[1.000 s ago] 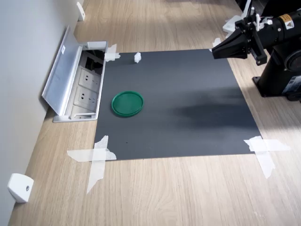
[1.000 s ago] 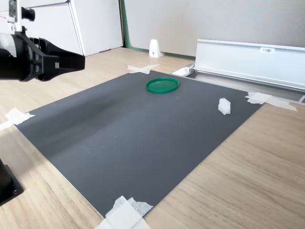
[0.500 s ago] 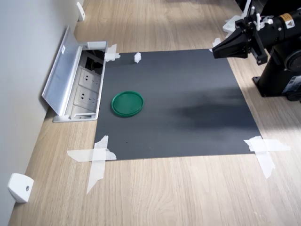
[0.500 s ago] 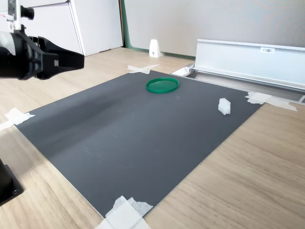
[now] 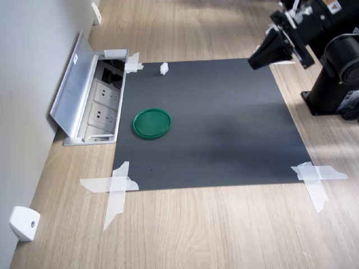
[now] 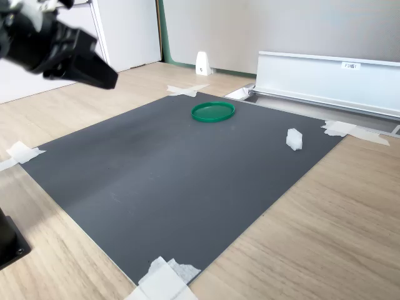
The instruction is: Grasp a white terminal and put it on the green lid.
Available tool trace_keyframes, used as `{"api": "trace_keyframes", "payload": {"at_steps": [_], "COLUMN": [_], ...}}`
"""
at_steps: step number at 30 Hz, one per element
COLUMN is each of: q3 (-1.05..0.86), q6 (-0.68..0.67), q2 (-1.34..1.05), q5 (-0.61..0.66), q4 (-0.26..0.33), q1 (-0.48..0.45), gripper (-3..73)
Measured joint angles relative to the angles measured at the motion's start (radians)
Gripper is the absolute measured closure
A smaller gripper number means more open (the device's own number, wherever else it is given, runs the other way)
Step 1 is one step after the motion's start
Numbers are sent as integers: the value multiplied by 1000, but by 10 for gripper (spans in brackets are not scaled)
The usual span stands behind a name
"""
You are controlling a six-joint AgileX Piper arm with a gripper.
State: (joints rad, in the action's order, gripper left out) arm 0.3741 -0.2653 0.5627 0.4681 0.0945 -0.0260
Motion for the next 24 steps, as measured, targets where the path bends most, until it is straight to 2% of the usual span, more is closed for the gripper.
{"api": "trace_keyframes", "payload": {"at_steps": [6, 9, 12, 15, 17, 21, 24], "q3": [164, 261, 349, 436, 486, 605, 697], "q6": [-17, -97, -218, -397, -564, -877, -993], "q2": [193, 293, 382, 466, 520, 626, 706], "q5": [51, 98, 142, 191, 236, 398, 526], "q4": [-43, -41, -12, 31, 58, 109, 111], "q1": [0, -25, -101, -197, -248, -338, -383], "gripper": [704, 704, 704, 704, 704, 692, 643]}}
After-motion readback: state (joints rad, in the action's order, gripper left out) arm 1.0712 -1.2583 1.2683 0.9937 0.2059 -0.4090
